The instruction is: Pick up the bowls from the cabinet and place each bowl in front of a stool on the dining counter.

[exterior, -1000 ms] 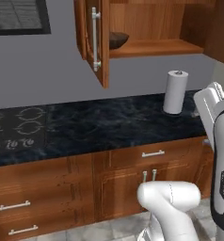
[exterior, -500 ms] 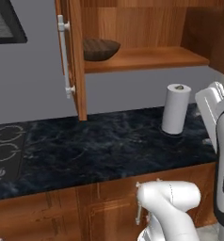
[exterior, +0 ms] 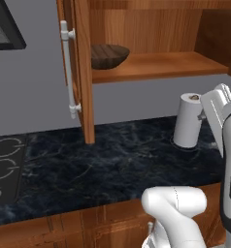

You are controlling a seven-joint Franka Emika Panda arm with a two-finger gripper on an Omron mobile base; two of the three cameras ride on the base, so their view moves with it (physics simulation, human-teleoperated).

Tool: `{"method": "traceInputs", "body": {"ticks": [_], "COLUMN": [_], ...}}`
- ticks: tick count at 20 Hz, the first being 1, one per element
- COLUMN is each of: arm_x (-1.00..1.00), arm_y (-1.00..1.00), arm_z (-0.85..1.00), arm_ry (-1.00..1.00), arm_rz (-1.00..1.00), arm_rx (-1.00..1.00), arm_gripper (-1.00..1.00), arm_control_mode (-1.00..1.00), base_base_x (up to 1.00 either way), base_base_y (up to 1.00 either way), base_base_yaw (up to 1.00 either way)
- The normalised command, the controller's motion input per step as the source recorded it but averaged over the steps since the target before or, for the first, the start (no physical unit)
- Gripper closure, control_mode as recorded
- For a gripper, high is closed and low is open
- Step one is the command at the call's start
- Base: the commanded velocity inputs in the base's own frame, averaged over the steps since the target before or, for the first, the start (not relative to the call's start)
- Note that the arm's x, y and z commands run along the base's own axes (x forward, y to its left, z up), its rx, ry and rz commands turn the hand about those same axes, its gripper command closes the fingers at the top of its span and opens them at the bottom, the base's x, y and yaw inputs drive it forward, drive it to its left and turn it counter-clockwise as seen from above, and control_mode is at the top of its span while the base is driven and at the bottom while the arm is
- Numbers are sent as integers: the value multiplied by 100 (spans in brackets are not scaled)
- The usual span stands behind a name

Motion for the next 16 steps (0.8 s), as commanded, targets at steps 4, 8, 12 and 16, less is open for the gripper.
{"method": "traceInputs", "body": {"ticks": [4,8,12,16], "arm_x": [0,0,0,0], "arm_y": [0,0,0,0], "arm_z": [0,0,0,0], "arm_ry": [0,0,0,0], "arm_rz": [0,0,0,0], "arm_rx": [0,0,0,0], "arm_gripper": [-100,-100,-100,-100], "arm_control_mode": [100,100,100,100], "base_base_x": [44,56,62,44], "base_base_y": [14,20,5,5], "base_base_yaw": [3,2,0,0]}}
